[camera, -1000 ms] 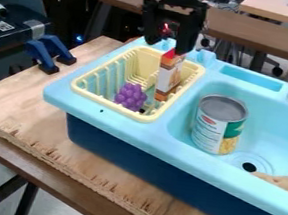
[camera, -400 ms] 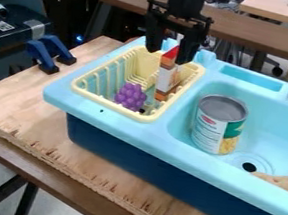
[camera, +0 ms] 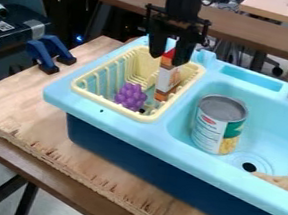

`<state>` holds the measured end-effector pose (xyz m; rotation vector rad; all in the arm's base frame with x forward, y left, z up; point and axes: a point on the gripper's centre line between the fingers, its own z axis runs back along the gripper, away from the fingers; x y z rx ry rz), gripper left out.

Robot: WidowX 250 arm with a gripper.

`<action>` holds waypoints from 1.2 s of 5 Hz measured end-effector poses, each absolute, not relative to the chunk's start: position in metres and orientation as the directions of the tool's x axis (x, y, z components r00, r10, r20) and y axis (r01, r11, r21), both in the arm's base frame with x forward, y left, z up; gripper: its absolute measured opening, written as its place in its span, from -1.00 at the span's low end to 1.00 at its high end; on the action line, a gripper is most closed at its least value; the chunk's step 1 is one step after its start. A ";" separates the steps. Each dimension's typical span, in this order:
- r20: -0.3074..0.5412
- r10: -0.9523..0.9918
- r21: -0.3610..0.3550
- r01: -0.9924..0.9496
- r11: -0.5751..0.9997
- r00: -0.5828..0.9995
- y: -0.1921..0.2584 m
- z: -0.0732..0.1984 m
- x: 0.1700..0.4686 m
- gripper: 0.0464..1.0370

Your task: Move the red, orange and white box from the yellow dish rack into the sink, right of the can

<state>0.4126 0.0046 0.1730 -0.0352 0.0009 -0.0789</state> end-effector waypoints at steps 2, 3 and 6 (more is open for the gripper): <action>0.001 -0.087 -0.072 0.087 0.994 0.996 0.004 0.167 0.412 -0.31; 0.019 -0.072 -0.086 0.074 0.994 0.997 0.008 0.166 0.403 -0.31; 0.219 0.040 -0.043 -0.031 0.999 0.975 -0.010 0.265 0.362 -0.31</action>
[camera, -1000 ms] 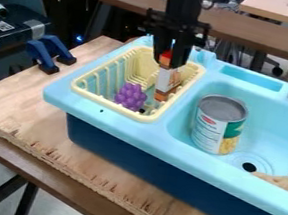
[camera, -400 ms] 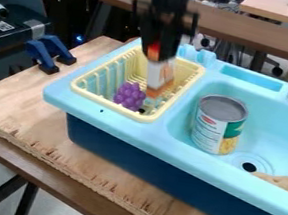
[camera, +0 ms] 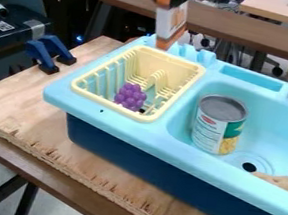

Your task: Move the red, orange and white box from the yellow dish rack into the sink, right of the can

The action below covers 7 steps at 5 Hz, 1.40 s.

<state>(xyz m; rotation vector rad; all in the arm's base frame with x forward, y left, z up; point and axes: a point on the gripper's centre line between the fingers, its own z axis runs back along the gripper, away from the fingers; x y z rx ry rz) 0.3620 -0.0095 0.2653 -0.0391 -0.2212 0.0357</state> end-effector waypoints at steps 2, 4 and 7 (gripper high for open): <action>0.166 0.079 -0.187 -0.048 0.981 0.983 -0.066 0.242 0.343 -0.31; 0.223 -0.047 -0.290 0.113 0.950 0.974 -0.114 0.235 0.346 -0.31; 0.068 -0.054 -0.272 0.070 0.960 0.996 -0.167 0.181 0.357 -0.31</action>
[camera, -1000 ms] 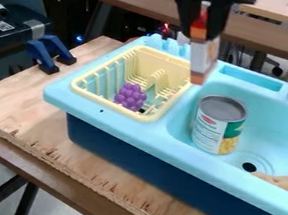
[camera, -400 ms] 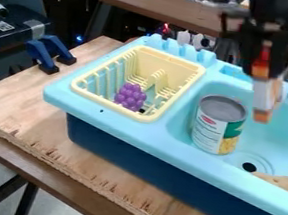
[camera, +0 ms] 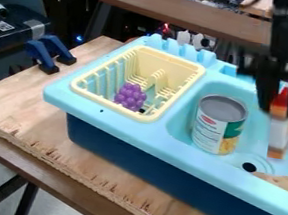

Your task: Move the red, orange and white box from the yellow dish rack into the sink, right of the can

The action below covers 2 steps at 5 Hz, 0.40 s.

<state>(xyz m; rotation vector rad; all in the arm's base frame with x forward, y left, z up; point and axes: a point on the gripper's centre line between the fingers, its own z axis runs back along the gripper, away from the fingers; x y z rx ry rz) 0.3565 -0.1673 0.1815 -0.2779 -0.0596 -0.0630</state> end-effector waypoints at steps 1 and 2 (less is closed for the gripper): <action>0.047 -0.019 -0.245 0.030 0.969 0.999 -0.173 0.174 0.355 -0.31; 0.026 0.010 -0.201 -0.004 0.980 1.000 -0.164 0.162 0.360 -0.31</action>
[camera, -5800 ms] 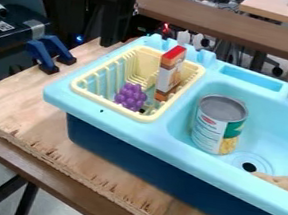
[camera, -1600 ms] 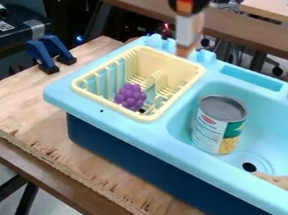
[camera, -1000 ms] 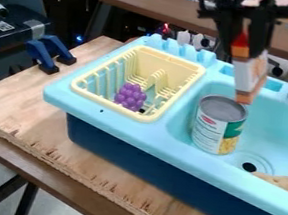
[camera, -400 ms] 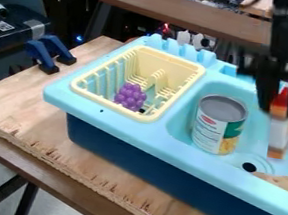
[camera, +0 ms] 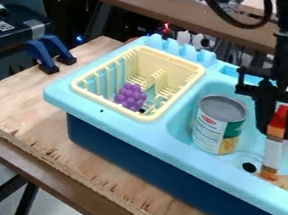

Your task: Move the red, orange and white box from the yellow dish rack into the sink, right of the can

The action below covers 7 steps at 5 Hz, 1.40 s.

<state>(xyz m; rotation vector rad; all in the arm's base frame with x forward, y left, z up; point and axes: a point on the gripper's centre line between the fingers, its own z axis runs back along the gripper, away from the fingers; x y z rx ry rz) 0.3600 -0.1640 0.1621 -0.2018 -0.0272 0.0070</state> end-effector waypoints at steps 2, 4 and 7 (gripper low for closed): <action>-0.026 0.051 -0.169 -0.055 0.984 0.998 -0.156 0.142 0.380 -0.31; -0.039 0.049 -0.165 -0.055 0.985 0.998 -0.157 0.141 0.390 -0.31; -0.057 0.053 -0.158 -0.062 0.986 0.997 -0.157 0.140 0.390 -0.31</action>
